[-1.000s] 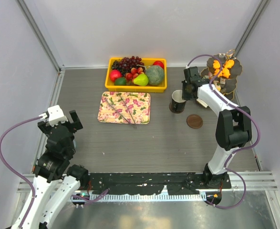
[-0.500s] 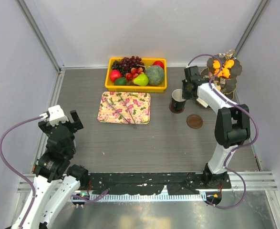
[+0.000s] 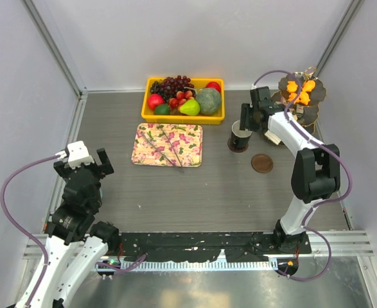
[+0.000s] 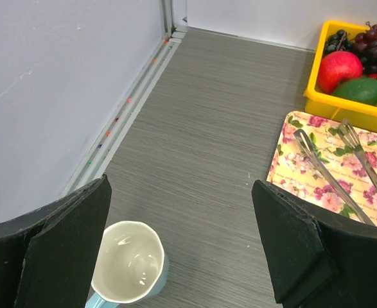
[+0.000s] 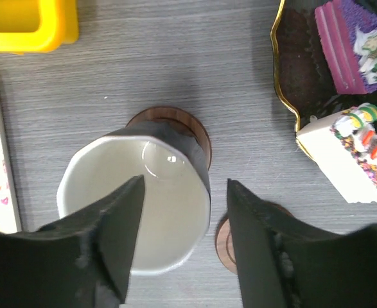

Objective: Serve the afternoon tea

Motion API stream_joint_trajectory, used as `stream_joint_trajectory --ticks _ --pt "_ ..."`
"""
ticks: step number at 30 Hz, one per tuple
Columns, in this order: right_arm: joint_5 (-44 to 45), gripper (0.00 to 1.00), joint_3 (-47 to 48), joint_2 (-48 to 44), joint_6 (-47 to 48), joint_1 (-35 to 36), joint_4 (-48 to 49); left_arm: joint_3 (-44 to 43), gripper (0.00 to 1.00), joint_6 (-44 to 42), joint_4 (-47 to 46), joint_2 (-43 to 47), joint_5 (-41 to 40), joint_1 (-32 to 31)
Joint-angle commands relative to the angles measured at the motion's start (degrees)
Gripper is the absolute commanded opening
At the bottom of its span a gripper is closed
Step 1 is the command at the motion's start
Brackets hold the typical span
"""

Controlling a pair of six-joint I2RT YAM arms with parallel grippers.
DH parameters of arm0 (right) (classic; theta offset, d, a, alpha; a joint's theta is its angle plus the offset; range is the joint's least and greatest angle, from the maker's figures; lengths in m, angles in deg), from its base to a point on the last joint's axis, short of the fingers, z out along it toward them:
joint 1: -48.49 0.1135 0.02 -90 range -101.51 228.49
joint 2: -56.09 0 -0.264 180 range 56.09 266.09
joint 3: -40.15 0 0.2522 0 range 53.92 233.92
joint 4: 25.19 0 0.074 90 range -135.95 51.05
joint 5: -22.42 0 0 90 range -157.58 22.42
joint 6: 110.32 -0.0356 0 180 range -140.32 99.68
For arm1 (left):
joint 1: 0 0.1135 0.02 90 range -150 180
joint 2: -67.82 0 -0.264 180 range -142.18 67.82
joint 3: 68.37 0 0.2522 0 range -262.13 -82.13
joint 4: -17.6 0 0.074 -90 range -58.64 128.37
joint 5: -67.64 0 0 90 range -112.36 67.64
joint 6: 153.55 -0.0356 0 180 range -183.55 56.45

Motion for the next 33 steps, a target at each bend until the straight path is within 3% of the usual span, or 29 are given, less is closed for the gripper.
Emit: stream_joint_trajectory --ticks 1,4,10,13,19,25,33 --pt "-0.6 0.64 2.4 -9.8 0.0 -0.1 0.4 0.5 0.99 -1.1 -3.3 0.5 2.9 0.2" --pt "-1.8 0.77 -0.1 -15.1 -1.1 0.5 1.4 0.2 0.99 -0.6 -2.3 -0.1 3.5 0.2" --pt "-4.0 0.86 -12.4 -30.4 -2.2 5.6 7.4 -3.3 0.99 3.4 3.9 -4.0 2.8 1.0" --pt "-4.7 0.87 -16.7 -34.4 -3.0 10.5 9.7 -3.5 0.97 8.2 6.4 -5.7 6.3 3.8" --pt "-9.3 0.87 -23.0 -38.3 -4.9 15.9 12.4 -2.2 0.87 16.5 13.7 -9.6 17.4 17.2" --pt "-13.8 0.88 -29.4 -41.4 -6.7 17.5 16.1 -0.1 0.85 18.5 16.5 -15.9 22.1 26.3" --pt "-15.3 0.88 -32.3 -43.9 -6.4 17.6 17.6 -3.5 0.74 18.2 18.3 -22.5 23.2 35.1"
